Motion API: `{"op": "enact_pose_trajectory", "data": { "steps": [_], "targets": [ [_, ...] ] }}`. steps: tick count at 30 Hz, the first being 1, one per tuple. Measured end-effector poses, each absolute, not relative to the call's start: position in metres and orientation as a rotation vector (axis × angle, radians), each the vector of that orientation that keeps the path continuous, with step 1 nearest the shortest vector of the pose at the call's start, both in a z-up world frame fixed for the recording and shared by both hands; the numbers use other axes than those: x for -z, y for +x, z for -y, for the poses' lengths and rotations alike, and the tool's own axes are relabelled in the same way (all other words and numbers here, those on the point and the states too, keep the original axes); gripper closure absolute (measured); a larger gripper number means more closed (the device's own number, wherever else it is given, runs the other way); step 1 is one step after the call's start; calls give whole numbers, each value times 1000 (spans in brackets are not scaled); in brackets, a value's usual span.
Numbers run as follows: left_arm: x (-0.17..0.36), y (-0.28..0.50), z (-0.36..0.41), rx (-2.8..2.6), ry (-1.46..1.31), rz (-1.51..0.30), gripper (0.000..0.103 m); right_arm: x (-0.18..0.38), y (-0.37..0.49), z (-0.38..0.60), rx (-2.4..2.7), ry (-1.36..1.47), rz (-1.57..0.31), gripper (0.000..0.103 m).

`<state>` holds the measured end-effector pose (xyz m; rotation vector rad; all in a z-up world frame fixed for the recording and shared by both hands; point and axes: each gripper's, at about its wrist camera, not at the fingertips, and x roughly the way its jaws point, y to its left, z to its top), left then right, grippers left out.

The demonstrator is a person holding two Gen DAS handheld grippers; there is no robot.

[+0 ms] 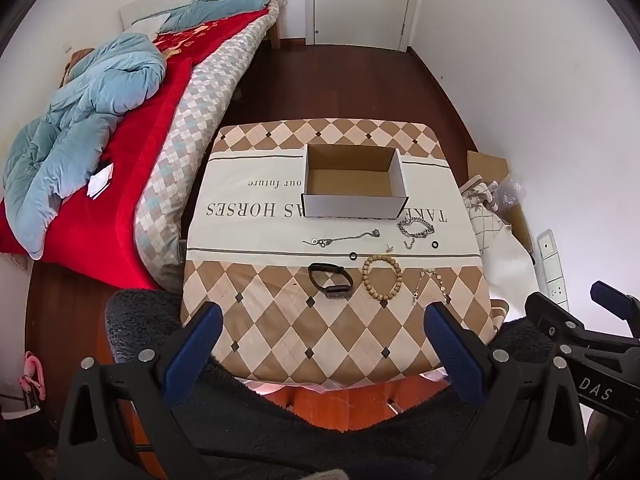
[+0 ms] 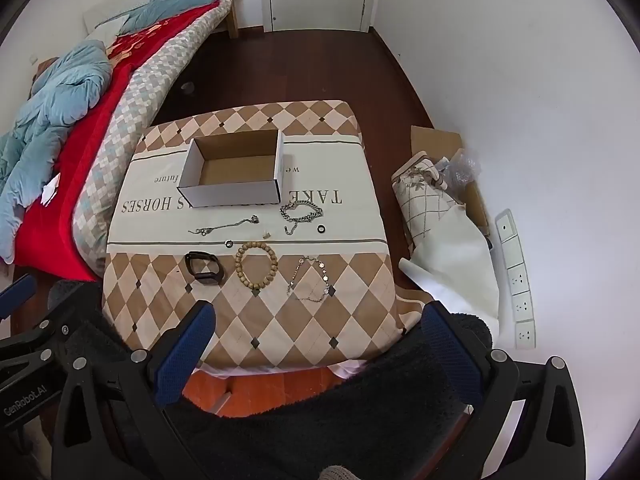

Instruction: Organize jewelry

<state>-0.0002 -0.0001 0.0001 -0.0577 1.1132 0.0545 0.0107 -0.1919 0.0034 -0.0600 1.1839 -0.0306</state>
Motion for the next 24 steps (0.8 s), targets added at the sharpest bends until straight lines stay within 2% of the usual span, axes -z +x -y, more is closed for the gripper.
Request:
{"op": "enact_pose_trajectory", "data": {
  "steps": [24],
  "targets": [
    [-4,1,-5,-52,-57,-1111,0,-11,10,195,23,-48,-1181,0]
  ]
}}
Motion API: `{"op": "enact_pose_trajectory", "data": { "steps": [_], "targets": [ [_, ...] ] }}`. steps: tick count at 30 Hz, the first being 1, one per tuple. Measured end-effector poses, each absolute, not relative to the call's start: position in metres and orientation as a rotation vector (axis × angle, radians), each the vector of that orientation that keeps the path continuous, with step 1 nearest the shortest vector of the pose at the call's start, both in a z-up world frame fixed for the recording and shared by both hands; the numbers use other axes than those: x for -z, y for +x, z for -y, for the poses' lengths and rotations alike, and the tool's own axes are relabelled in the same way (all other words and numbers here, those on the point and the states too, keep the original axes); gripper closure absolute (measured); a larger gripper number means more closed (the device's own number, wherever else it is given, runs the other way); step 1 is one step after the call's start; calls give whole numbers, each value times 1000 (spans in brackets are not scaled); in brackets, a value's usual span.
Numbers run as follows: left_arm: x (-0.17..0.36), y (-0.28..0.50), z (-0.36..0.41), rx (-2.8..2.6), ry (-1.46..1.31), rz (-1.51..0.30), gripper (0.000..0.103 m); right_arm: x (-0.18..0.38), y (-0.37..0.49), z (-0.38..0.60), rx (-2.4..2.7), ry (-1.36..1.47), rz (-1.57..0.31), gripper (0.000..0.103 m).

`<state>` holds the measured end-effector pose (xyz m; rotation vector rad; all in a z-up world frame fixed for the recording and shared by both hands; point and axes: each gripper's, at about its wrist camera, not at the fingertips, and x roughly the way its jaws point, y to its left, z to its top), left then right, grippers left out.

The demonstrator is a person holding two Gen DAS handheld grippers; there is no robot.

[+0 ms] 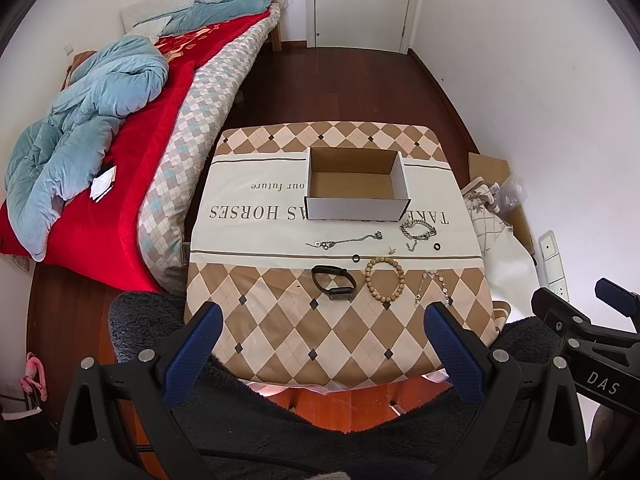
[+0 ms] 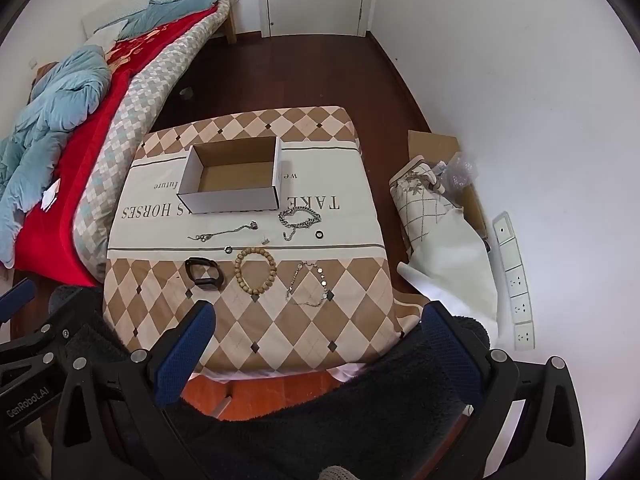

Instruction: Organize jewelry

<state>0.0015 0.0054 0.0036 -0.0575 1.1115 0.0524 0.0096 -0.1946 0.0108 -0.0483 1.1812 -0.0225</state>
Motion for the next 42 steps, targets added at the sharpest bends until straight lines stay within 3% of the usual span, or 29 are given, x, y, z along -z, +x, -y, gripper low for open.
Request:
{"op": "enact_pose_trajectory", "data": {
  "steps": [42],
  "targets": [
    [-13,2,0,-53,-46,-1083,0,-16,7,201,32,-36,-1156,0]
  ]
}}
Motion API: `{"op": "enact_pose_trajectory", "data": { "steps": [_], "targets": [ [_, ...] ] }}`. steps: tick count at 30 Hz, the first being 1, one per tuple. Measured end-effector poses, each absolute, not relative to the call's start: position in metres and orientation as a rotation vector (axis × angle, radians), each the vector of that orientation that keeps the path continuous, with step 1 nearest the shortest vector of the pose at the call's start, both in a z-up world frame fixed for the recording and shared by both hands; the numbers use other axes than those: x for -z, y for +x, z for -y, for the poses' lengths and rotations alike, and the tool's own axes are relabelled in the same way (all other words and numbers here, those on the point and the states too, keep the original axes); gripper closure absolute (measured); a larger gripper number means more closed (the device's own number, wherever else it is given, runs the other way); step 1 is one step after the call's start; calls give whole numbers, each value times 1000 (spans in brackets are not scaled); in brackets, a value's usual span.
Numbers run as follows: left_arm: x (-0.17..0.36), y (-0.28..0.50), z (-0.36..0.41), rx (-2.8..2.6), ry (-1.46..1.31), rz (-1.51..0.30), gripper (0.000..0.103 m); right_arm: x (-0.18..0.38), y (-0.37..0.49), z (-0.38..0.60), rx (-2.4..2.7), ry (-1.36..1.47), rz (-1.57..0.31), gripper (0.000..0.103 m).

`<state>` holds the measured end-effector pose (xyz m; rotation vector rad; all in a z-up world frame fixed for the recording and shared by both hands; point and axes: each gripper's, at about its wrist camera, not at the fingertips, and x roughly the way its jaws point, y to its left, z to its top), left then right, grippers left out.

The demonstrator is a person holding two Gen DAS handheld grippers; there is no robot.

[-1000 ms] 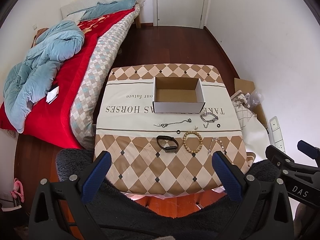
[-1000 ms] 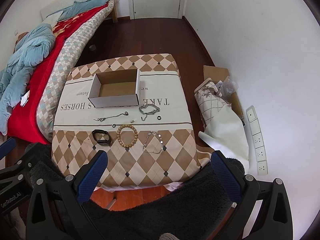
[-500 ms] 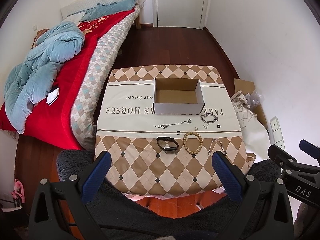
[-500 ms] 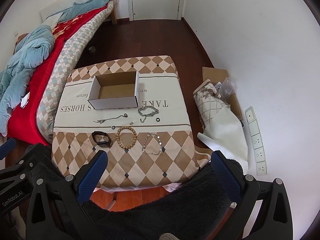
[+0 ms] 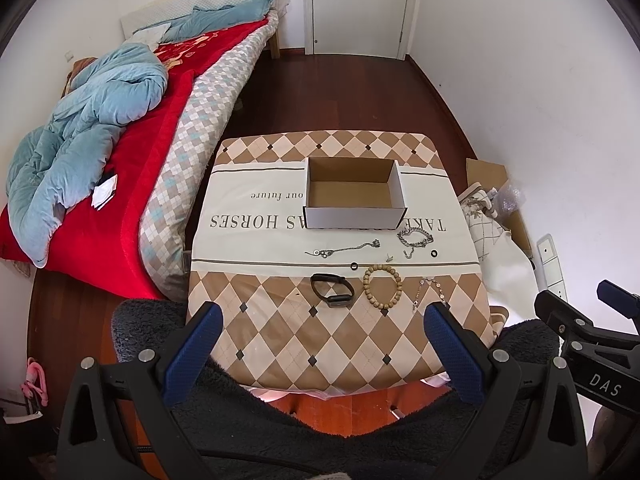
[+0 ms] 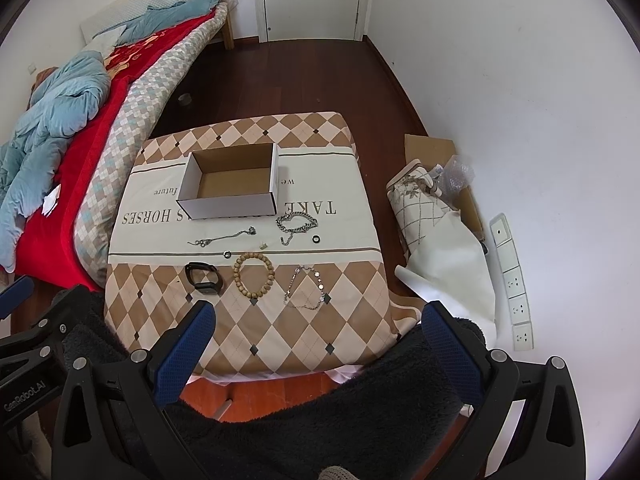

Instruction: Organize jewelry

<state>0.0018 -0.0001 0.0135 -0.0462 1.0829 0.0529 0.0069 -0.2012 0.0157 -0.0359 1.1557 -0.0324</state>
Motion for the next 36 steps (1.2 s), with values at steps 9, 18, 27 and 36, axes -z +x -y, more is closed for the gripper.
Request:
{"op": "enact_pose_trajectory", "data": {
  "steps": [9,18,27,36],
  "targets": [
    [-17,1,4,-47,-52,-1078,0,-22,2,201,37,-37,-1143,0],
    [-22,0,5,-47,-49,-1070,0,-26,1,200,39,-39,-1132,0],
    [-25,-1,3,-42,-51,-1069,0,-34,-1,200,34,-32,-1126,0],
    [-18,14,-1,-80,31,-1035,0,-28,8,206,34,11,-1116,0]
  ]
}}
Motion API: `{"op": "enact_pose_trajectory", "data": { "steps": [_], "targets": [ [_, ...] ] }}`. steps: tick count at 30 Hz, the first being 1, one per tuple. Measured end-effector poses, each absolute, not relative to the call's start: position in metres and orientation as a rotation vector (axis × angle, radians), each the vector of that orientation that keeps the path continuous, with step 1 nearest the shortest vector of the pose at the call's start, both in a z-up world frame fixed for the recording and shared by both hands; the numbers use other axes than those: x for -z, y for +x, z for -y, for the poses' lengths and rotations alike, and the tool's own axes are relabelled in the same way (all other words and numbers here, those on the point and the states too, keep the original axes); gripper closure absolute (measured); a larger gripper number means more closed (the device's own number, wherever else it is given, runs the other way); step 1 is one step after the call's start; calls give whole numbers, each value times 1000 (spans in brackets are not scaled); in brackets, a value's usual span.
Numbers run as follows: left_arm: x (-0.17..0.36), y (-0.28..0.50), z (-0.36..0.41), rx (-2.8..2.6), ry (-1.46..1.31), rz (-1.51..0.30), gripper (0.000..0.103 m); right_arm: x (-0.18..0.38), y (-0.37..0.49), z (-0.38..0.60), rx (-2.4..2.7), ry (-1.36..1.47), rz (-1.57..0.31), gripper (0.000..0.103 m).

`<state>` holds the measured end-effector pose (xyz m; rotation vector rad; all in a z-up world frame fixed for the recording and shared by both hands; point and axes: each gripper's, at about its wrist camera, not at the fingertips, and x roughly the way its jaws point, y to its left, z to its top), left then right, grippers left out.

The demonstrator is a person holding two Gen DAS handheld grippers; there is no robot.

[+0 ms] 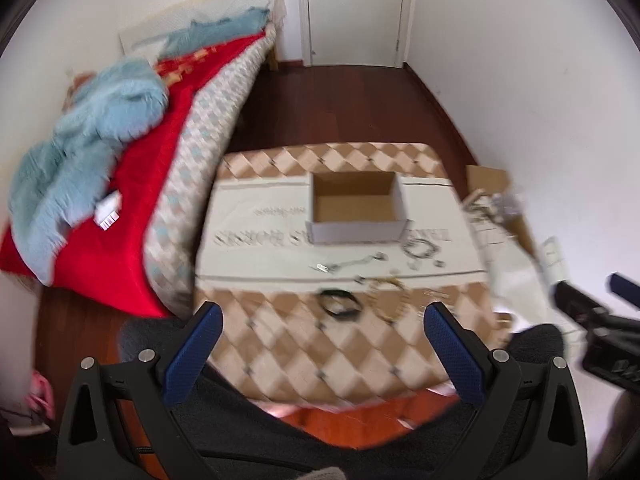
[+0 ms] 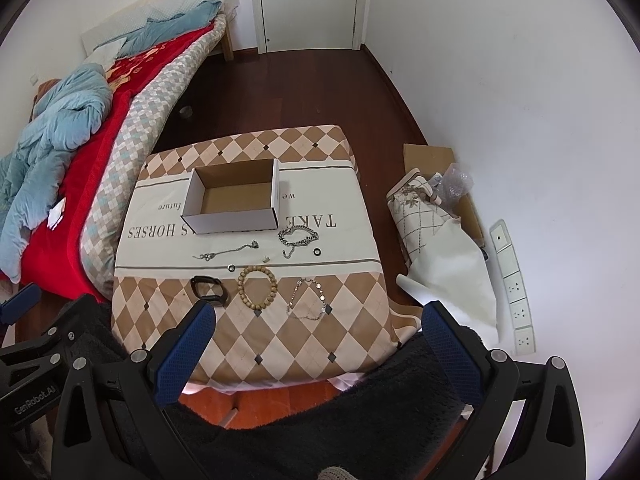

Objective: Organize jewelry
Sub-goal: 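Move left tool to the black watch band while right tool reaches the wooden bead bracelet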

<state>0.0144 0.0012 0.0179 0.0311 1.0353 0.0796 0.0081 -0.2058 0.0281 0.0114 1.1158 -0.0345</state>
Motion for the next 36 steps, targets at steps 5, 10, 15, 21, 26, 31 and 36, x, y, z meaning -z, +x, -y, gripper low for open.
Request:
{"op": "enact_pose_trajectory", "data": {
  "steps": [5,10,15,21,26,31,36],
  "targets": [
    [13,50,-22,-196,88,-1023,0,15,41,210,50,83,-1146,0],
    [75,85,-43,-230,95,-1111,0,88,77,201,52,121,-1247,0],
    [149,108,-49,-199,92,-1284,1,169,104,190,73,124,-1363,15],
    [214,121,-46,-139,20,-1442,24,229,118,182,78,158,-1448,26],
    [244,128,-41,-93,-35,-1495,26,258,122,175,66,147,-1494,29],
    [253,130,-33,-76,-34,-1506,48,275,126,170,63,114,-1516,31],
    [254,127,-28,-80,-16,-1488,65,281,129,166,57,76,-1525,36]
  ]
}}
